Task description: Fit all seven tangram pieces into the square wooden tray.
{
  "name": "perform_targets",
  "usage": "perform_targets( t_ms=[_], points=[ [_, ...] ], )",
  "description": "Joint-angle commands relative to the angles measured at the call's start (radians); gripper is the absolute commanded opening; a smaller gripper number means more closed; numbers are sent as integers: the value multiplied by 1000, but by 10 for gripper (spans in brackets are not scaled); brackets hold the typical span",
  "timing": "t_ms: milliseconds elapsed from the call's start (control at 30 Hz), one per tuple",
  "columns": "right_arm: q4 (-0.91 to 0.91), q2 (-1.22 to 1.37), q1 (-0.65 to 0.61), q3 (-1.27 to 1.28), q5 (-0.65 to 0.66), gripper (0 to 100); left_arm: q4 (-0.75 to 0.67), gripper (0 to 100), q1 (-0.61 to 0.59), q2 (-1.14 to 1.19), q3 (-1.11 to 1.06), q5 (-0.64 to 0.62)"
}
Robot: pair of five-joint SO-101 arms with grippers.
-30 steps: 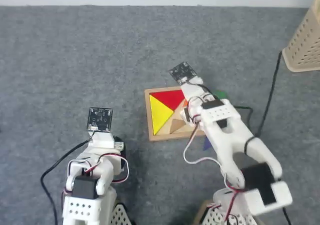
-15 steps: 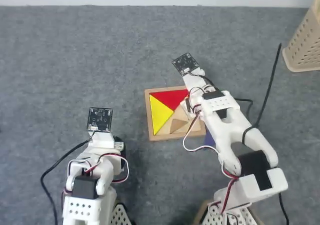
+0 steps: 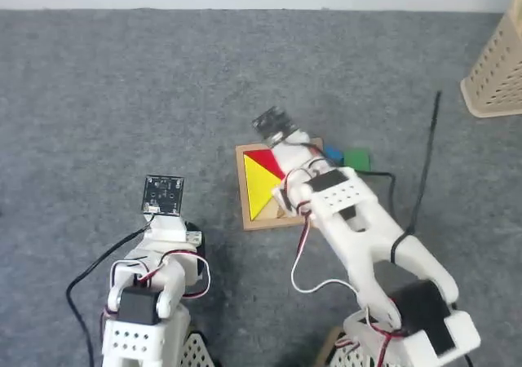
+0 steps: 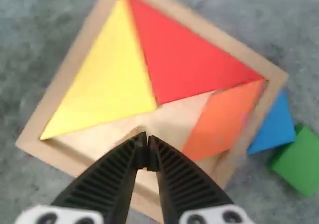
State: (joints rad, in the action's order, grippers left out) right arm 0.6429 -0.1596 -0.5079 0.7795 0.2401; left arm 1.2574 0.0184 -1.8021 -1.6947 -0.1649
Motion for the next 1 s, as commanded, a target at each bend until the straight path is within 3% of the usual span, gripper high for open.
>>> perform_targets(
  t_ms=[0,367,667,967],
  points=[
    [-30,-24,-5,-12,21,7,5,13,-2,-15,8,5],
    [-19,119,-12,-78,23,7,5,13,-2,-15,8,5],
    [-22,119,-114,-81,25,7,5,13,-2,-15,8,5],
    [1,5,-97,-71,21,7,5,13,-2,-15,8,5]
  ],
)
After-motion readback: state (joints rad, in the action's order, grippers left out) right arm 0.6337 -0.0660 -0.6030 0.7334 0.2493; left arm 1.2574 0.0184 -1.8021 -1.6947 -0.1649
